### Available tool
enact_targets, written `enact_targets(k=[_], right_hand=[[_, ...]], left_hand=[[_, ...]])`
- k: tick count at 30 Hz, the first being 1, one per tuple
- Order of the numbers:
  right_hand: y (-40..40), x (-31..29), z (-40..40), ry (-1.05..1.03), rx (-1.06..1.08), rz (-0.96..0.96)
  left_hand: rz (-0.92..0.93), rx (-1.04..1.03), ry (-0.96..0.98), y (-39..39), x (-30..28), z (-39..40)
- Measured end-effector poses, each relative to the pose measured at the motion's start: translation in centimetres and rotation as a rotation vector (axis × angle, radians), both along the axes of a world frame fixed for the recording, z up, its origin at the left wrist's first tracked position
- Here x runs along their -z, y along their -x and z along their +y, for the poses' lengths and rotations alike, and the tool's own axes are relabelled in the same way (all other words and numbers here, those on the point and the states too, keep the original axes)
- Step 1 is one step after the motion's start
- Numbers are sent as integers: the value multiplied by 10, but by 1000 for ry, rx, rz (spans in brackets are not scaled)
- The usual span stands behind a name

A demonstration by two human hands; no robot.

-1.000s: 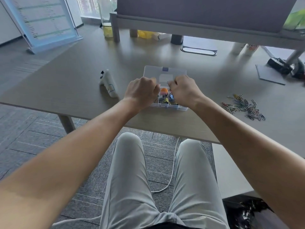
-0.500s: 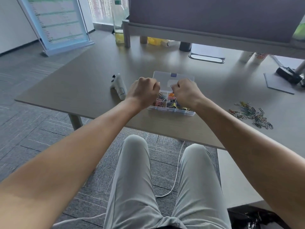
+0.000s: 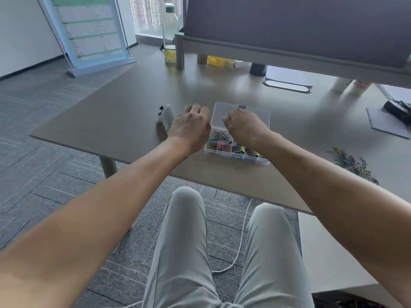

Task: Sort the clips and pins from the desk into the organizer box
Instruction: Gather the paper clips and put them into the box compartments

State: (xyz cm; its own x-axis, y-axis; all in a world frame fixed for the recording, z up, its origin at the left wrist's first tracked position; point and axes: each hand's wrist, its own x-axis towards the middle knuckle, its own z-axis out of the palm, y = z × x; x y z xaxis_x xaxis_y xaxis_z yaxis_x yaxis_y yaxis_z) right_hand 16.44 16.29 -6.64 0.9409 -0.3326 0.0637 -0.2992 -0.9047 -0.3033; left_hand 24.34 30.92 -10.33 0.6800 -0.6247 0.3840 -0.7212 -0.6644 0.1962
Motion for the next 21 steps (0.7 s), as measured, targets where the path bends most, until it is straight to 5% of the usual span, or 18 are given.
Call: enact_targets(k=[11, 21], right_hand=[[-8, 17, 13, 271, -83, -8], [13, 9, 2, 232, -44, -175]], left_hand=[[46, -133, -179, -23, 14, -6], [96, -104, -138, -12, 1, -14]])
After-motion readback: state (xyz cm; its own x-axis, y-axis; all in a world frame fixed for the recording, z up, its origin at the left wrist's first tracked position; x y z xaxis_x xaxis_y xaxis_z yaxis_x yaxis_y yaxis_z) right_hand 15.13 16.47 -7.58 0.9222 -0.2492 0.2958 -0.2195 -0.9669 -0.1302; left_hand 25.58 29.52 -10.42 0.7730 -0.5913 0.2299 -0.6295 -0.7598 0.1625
